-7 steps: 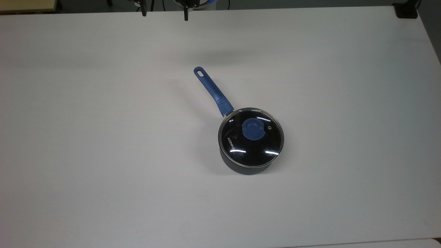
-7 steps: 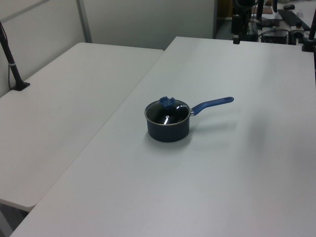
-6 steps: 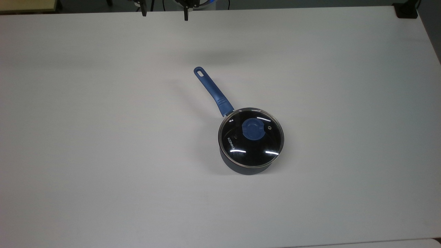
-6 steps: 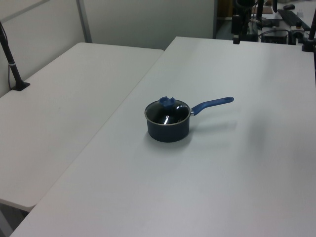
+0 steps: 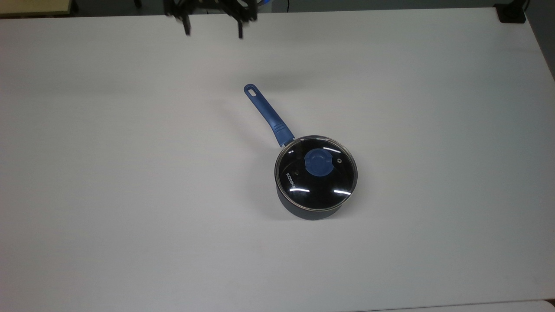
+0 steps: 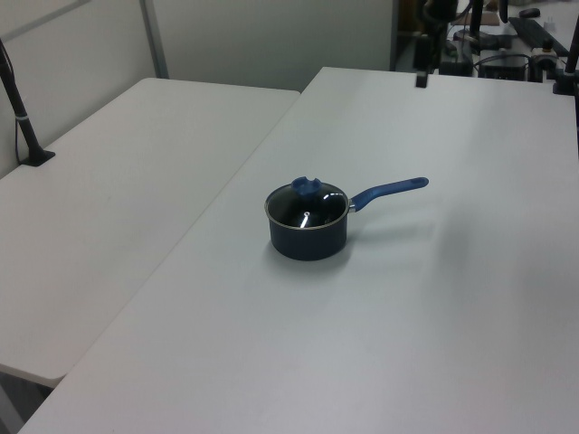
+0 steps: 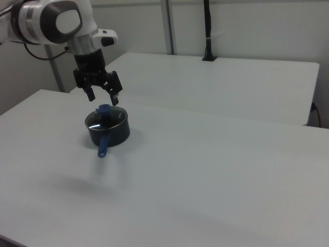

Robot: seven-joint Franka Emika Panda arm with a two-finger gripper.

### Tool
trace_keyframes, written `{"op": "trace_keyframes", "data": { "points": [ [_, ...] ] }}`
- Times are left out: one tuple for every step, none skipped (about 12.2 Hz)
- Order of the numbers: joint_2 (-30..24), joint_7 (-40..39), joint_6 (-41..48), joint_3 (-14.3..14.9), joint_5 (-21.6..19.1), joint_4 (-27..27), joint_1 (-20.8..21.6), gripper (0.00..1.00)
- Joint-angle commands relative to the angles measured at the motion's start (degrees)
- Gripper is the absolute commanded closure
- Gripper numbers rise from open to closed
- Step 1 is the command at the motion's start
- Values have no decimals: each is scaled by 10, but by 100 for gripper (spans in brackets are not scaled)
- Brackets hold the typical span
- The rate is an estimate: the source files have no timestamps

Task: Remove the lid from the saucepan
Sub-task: 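Move the open gripper down over the blue knob of the glass lid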

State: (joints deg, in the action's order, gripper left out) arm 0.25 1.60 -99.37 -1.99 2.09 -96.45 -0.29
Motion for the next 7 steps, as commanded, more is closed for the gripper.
{"op": "trace_keyframes", "data": {
  "points": [
    [111, 9, -34, 1, -34, 90, 51, 0],
    [147, 41, -64, 1, -42, 114, 72, 0],
    [173, 81, -104, 1, -40, 122, 93, 0],
    [195, 97, -150, 1, -38, 123, 112, 0],
    [216, 99, -195, 3, -36, 123, 131, 0],
    [231, 99, -229, 3, -36, 123, 136, 0],
    [243, 99, -262, 3, -36, 123, 146, 0]
  ]
}}
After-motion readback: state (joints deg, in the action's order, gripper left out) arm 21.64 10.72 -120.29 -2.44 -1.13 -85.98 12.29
